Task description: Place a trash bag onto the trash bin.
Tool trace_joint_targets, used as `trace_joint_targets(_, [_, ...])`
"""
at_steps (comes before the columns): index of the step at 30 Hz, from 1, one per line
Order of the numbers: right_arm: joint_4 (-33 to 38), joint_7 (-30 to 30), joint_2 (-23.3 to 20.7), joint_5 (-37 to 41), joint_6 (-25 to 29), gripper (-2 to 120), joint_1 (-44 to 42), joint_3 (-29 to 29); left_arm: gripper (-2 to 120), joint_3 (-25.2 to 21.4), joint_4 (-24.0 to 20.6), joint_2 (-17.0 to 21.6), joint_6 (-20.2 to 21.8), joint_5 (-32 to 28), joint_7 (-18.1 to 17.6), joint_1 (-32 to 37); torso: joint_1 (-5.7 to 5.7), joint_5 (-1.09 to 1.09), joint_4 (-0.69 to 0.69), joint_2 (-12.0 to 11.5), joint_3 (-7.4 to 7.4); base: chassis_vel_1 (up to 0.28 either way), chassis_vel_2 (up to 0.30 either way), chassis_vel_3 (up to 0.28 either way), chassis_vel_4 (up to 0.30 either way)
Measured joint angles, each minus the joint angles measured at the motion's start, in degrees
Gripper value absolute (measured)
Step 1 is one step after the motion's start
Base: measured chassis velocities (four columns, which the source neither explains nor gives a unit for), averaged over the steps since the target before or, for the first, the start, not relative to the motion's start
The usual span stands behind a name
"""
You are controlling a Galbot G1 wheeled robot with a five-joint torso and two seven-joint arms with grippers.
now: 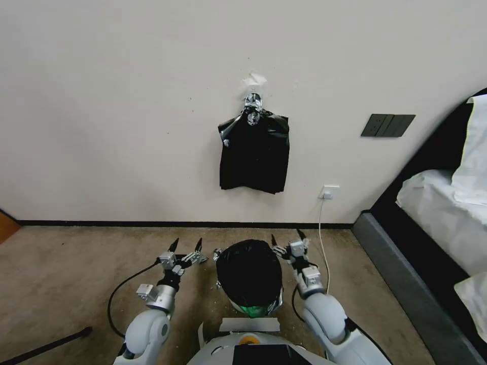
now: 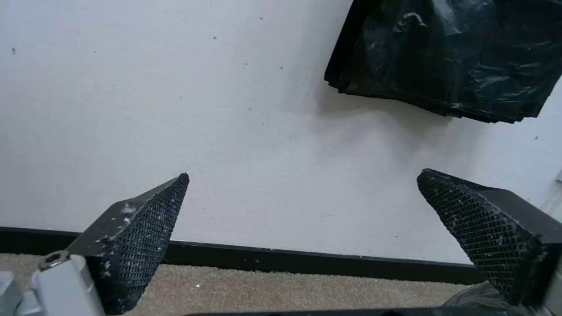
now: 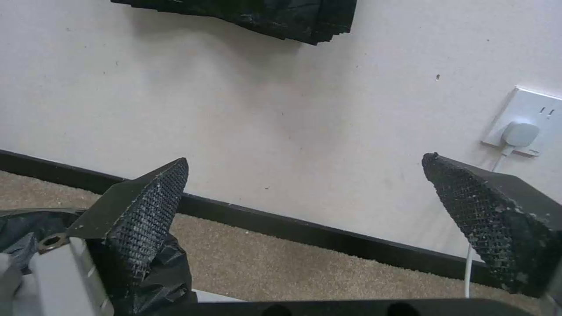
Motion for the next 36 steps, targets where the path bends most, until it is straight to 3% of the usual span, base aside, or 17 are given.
trace_joint_targets(36, [0.2, -0.1, -0.2, 0.2, -0.3, 100, 0.3, -0.5, 100, 0.2, -0.2, 0.0, 0.8, -0.4, -0.5, 0.0, 0.0, 0.0, -0.01, 0.0, 0.0, 0.0, 0.0, 0.0, 0.0])
